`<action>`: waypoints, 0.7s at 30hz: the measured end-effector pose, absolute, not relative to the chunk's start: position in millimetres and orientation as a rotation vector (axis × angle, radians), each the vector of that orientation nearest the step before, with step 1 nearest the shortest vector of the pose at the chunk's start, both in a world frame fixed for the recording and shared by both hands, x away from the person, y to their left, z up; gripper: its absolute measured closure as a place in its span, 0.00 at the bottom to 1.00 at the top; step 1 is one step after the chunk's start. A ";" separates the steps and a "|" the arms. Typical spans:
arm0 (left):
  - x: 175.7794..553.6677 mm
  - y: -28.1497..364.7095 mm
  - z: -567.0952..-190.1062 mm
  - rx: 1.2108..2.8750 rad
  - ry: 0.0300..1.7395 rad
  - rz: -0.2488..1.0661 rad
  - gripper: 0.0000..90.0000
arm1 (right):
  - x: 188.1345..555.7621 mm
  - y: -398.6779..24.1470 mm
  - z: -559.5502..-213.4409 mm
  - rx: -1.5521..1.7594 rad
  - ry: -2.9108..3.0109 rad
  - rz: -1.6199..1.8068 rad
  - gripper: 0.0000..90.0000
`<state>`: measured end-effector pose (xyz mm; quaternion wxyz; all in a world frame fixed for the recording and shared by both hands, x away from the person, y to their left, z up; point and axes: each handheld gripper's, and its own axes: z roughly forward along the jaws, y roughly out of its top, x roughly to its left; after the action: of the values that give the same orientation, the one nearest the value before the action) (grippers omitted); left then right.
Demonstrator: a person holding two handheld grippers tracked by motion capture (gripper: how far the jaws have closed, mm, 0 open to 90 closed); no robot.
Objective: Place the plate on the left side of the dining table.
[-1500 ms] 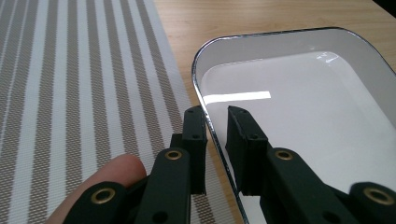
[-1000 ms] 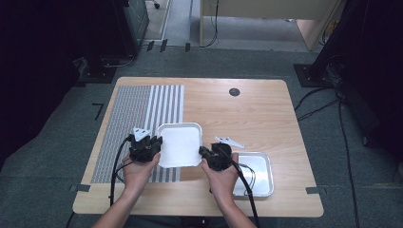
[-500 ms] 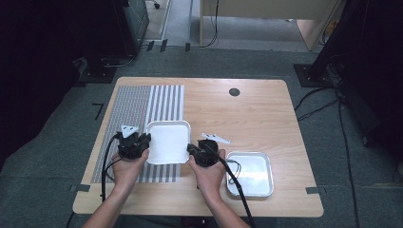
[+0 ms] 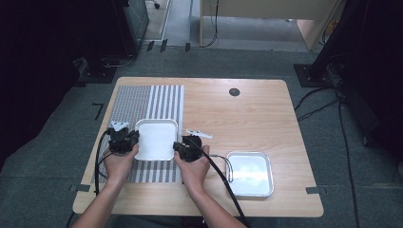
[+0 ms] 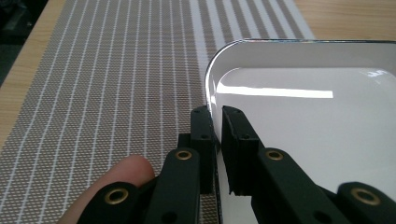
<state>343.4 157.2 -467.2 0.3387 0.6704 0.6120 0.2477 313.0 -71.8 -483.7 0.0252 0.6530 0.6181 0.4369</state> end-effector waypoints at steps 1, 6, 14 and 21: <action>344.5 158.1 -467.6 1.748 1.597 0.648 0.93 | 315.2 -69.0 -485.2 2.027 1.911 1.350 0.97; 355.6 165.1 -473.0 1.758 1.624 0.680 0.93 | 325.5 -56.8 -490.9 2.028 1.921 1.339 0.97; 376.0 176.2 -479.0 1.726 1.656 0.690 0.93 | 343.2 -38.5 -492.7 1.984 1.923 1.308 0.97; 395.8 182.4 -486.0 1.730 1.666 0.686 0.93 | 361.9 -30.4 -497.3 2.012 1.927 1.281 0.96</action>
<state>395.8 182.4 -486.0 0.3164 0.6570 0.6328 0.2606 361.9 -30.4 -497.3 0.0377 0.6557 0.6280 0.4175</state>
